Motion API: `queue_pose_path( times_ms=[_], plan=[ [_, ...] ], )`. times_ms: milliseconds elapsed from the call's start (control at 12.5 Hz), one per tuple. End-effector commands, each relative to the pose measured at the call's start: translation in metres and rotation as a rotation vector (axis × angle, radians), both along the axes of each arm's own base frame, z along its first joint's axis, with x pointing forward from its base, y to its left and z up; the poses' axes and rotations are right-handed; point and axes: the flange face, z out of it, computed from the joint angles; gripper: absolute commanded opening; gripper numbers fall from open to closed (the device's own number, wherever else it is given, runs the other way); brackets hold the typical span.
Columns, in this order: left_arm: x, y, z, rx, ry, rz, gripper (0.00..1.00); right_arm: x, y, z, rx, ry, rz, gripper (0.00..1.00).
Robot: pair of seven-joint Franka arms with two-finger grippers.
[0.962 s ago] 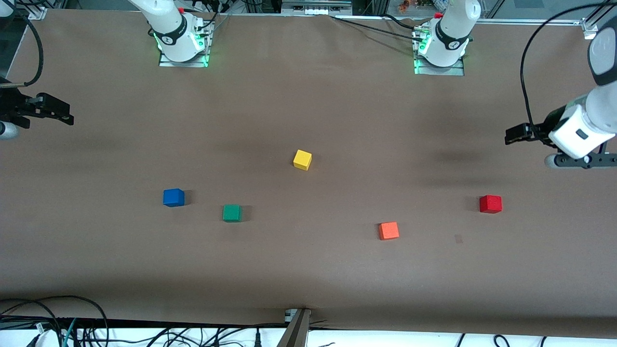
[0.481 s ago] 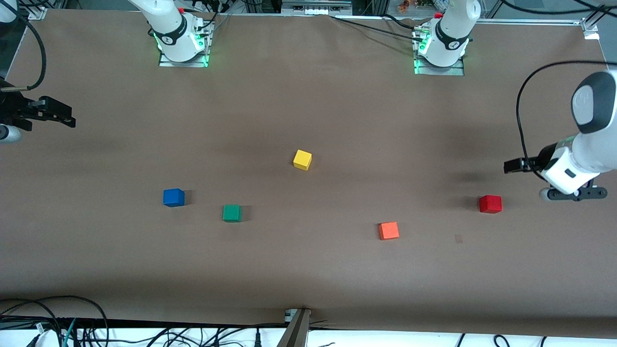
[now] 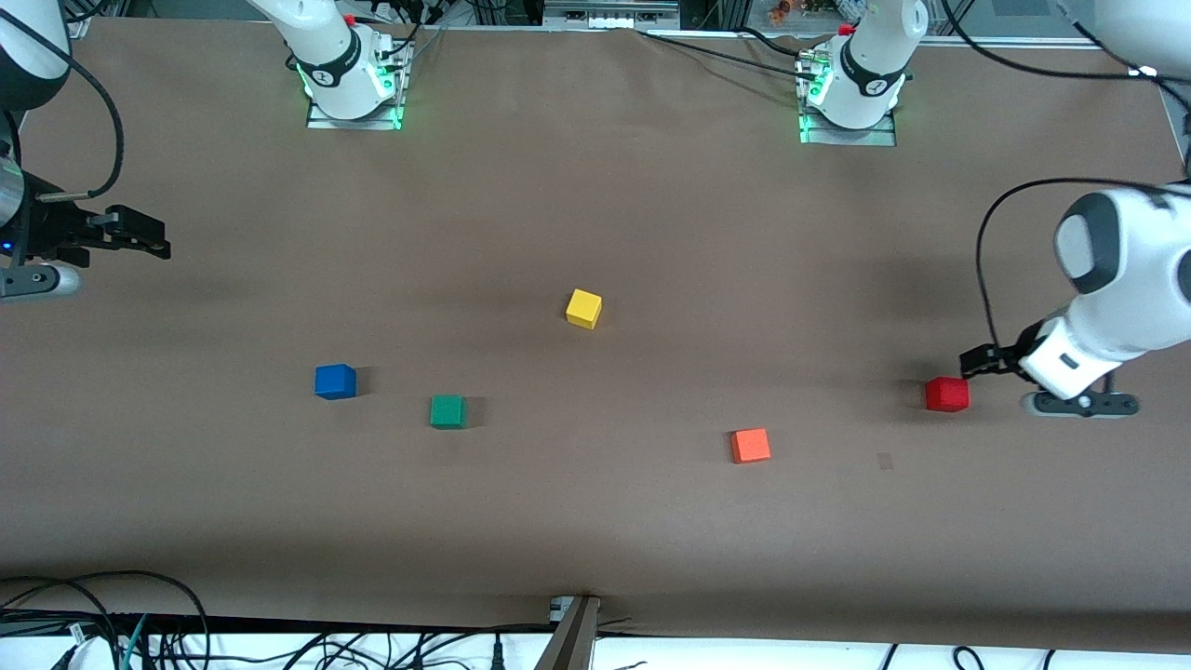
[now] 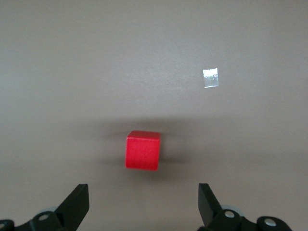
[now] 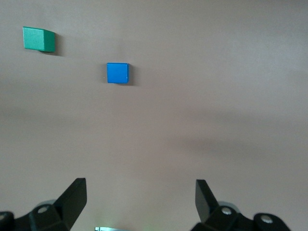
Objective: Pass red block to right arm, stack on blue
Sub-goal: 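Move the left gripper down over the red cube, then close the left gripper on the red cube while the right gripper advances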
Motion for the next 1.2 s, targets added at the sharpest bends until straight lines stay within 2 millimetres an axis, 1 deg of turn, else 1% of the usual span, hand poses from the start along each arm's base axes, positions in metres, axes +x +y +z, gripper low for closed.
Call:
queue_pose_path(
  times_ms=[0,80,160,241,401,481,561,641,722,802,882,962,1042,1122],
  plan=[
    [0.003,-0.004,-0.03,0.004,0.009,-0.036,1.0,0.0,0.006,0.005,0.013,0.001,0.003,1.0],
    [0.007,-0.008,-0.053,-0.004,0.033,-0.043,1.0,0.0,0.006,0.005,0.013,0.003,0.005,1.0],
    [0.008,-0.007,-0.068,-0.009,0.052,-0.038,1.0,-0.001,0.007,0.006,0.013,0.002,0.006,1.0],
    [0.008,-0.006,-0.073,-0.009,0.056,-0.037,1.0,0.0,0.006,0.005,0.013,0.003,0.008,1.0],
    [0.015,0.007,-0.086,-0.008,0.017,-0.021,1.0,0.001,0.005,0.002,0.013,0.011,0.009,1.0],
    [0.013,0.015,-0.095,-0.01,0.025,-0.008,1.0,0.003,0.005,-0.003,0.006,0.017,0.01,1.0],
    [0.013,0.015,-0.101,-0.01,0.028,-0.009,1.0,0.005,0.004,-0.008,0.013,0.025,0.014,1.0],
    [0.014,0.017,-0.102,-0.009,0.005,-0.01,1.0,0.005,0.003,-0.007,0.011,0.023,0.012,1.0],
    [0.014,0.017,-0.113,-0.012,0.002,-0.05,1.0,0.005,0.003,-0.007,0.011,0.023,0.012,1.0],
    [0.015,0.02,-0.121,-0.014,-0.006,-0.093,1.0,0.006,0.005,-0.008,0.013,0.026,0.003,1.0],
    [0.013,0.03,-0.125,-0.014,-0.011,-0.094,1.0,0.006,0.004,-0.009,0.016,0.028,0.001,1.0],
    [0.011,0.034,-0.132,-0.018,-0.001,-0.093,1.0,0.007,0.004,-0.012,0.015,0.032,0.001,1.0],
    [0.009,0.033,-0.136,-0.02,0.007,-0.105,1.0,0.007,0.006,-0.013,0.027,0.033,0.0,1.0],
    [0.008,0.034,-0.138,-0.021,0.01,-0.134,0.98,0.007,0.009,-0.013,0.059,0.033,-0.004,1.0]
  ],
)
